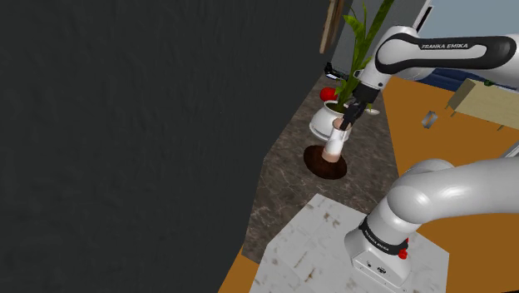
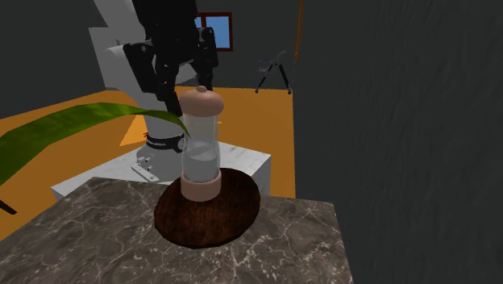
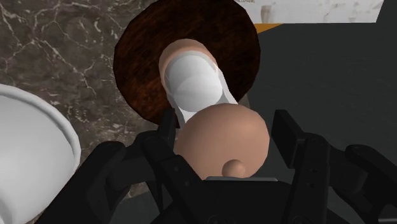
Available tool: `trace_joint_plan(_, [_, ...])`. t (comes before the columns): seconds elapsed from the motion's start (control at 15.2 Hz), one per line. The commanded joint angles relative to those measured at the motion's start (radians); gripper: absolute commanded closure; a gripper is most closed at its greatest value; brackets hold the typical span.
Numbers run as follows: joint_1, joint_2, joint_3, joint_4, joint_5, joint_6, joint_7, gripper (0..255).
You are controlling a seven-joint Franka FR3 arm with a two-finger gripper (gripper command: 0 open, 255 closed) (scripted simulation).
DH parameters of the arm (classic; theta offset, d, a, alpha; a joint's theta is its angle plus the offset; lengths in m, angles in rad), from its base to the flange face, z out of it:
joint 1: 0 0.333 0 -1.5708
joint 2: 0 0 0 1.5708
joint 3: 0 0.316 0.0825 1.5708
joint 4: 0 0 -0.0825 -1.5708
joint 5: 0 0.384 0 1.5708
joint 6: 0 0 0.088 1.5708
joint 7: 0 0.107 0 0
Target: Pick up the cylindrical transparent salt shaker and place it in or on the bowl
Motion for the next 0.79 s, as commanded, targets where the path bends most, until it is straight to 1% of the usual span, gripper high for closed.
trace_joint_plan(0.0, [-0.002,0.007,-0.007,-0.024,-0.004,0.031,-0.005,255])
trace_joint_plan(0.13, [-0.003,0.013,-0.013,-0.043,-0.007,0.056,-0.008,255])
trace_joint_plan(0.59, [-0.003,0.013,-0.013,-0.043,-0.007,0.056,-0.008,255])
trace_joint_plan(0.66, [-0.003,0.013,-0.013,-0.043,-0.007,0.056,-0.008,0])
trace_joint_plan(0.73, [-0.003,0.013,-0.013,-0.043,-0.007,0.056,-0.008,0])
